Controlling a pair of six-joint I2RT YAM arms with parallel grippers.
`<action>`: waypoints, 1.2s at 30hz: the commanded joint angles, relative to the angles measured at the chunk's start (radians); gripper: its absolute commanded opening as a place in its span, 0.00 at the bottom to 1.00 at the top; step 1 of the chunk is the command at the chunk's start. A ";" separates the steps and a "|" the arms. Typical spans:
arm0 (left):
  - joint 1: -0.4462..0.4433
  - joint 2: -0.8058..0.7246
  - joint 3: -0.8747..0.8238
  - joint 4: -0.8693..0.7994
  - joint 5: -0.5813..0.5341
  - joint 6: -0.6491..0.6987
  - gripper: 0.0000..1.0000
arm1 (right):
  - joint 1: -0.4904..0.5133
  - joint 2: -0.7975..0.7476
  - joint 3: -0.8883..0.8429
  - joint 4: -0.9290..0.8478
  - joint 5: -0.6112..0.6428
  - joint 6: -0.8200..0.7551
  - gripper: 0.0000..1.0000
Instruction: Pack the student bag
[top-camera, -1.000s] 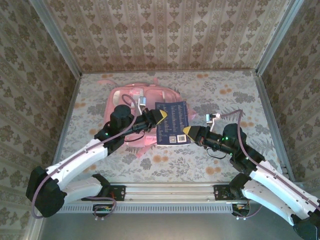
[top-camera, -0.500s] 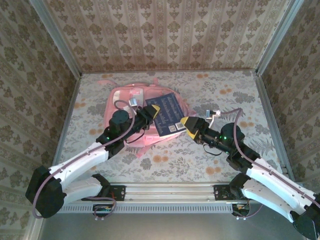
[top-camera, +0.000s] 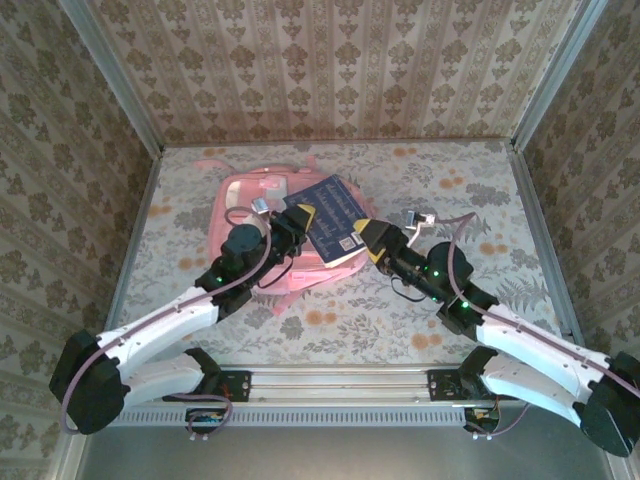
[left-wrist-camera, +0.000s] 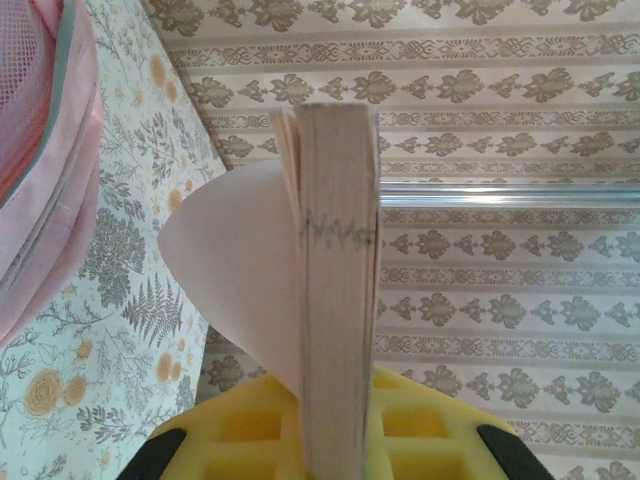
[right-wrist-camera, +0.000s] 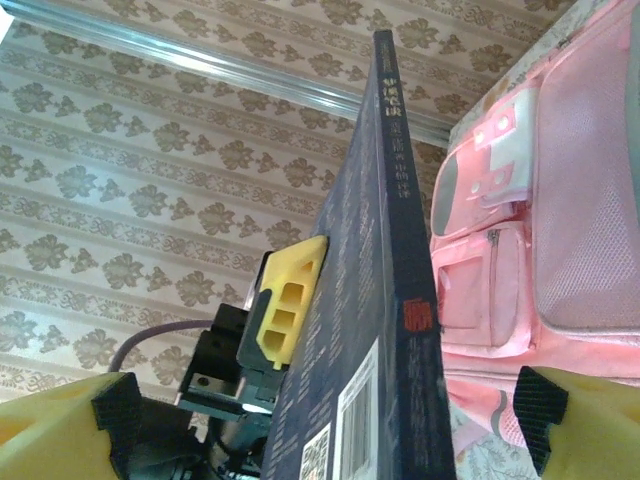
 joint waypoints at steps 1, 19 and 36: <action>-0.019 0.000 0.038 0.069 -0.048 -0.028 0.00 | 0.024 0.046 0.038 0.097 0.028 0.002 0.95; -0.045 -0.080 0.077 -0.236 -0.138 0.220 0.60 | 0.053 -0.046 0.046 -0.161 0.204 -0.071 0.00; 0.217 0.453 0.664 -0.849 0.408 0.933 0.57 | -0.187 -0.285 -0.002 -0.596 0.046 -0.155 0.00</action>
